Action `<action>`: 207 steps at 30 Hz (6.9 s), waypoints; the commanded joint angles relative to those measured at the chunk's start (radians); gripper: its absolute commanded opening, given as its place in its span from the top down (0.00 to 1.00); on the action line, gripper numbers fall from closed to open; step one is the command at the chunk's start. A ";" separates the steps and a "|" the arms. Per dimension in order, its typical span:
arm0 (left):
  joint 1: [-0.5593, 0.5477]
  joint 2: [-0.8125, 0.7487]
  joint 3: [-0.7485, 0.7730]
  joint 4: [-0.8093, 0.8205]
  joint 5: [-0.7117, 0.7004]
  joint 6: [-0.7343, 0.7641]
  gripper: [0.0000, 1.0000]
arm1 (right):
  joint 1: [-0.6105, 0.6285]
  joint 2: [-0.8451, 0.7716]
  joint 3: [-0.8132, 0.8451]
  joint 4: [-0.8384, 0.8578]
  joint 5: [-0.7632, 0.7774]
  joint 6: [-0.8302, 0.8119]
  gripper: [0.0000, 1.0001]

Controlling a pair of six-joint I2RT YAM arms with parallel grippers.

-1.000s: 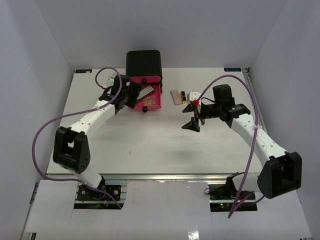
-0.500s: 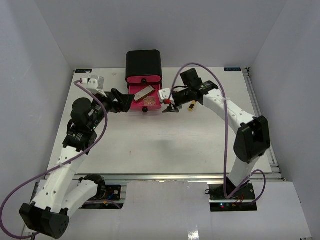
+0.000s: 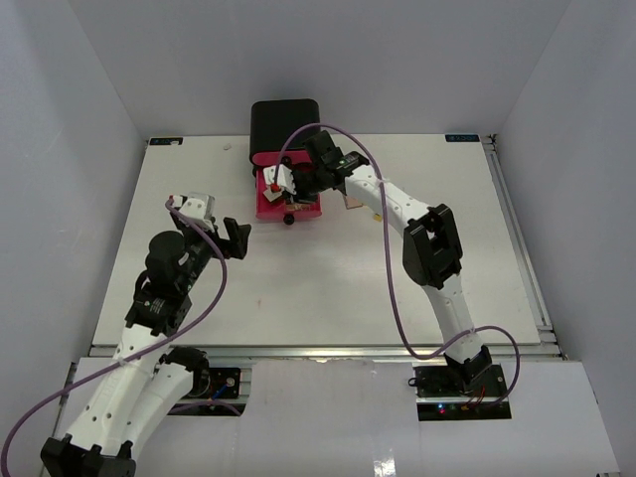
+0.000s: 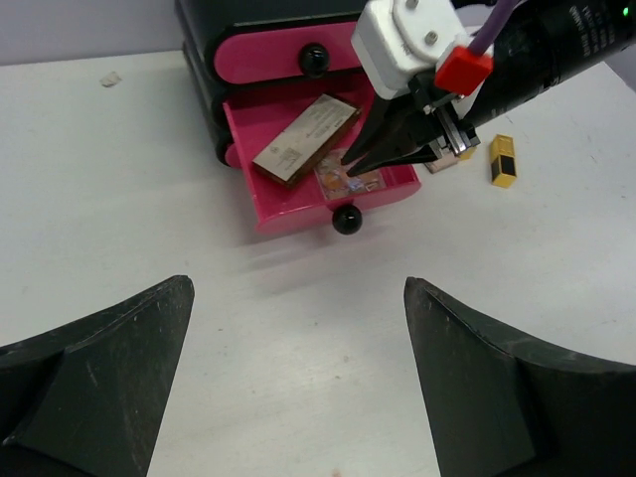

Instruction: Organize the makeup

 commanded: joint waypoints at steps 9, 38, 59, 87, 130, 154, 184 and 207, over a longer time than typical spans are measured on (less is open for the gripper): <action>0.001 -0.112 -0.020 0.034 -0.079 0.036 0.02 | 0.028 0.102 0.103 0.092 0.105 0.076 0.81; 0.001 -0.099 -0.026 0.034 -0.081 0.027 0.02 | 0.031 0.083 0.126 0.198 0.154 0.242 0.58; 0.002 -0.110 -0.026 0.042 -0.052 0.017 0.02 | -0.257 -0.319 -0.372 0.187 0.118 0.719 0.47; 0.003 -0.089 -0.032 0.044 -0.058 0.021 0.02 | -0.242 0.079 -0.061 0.211 0.549 1.062 0.22; 0.004 -0.096 -0.032 0.042 -0.054 0.021 0.02 | -0.231 0.093 -0.179 0.256 0.596 1.061 0.57; 0.004 -0.094 -0.033 0.045 -0.056 0.021 0.02 | -0.251 -0.438 -0.573 0.436 0.261 0.844 0.91; 0.009 -0.106 -0.032 0.040 -0.051 0.019 0.02 | 0.095 -0.022 0.027 0.078 0.407 -0.056 0.84; 0.009 -0.114 -0.034 0.042 -0.036 0.018 0.02 | 0.082 -0.046 0.036 0.142 0.372 0.115 0.36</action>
